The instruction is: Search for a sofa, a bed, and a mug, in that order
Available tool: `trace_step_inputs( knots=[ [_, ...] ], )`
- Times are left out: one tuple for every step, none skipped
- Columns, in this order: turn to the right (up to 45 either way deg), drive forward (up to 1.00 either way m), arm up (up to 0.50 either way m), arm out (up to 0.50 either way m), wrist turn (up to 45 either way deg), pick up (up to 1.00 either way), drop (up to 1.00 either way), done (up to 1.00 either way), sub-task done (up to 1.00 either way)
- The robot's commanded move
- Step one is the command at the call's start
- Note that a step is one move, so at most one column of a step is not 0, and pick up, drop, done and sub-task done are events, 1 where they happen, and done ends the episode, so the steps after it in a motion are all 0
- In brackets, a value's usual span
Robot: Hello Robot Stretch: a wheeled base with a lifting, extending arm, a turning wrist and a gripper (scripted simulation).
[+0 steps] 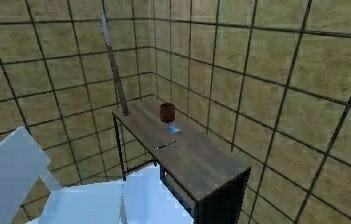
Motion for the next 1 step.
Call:
trace_step_inputs(
  knots=[
    [0.0, 0.00, 0.00, 0.00, 0.0, 0.00, 0.00, 1.00, 0.00]
  ],
)
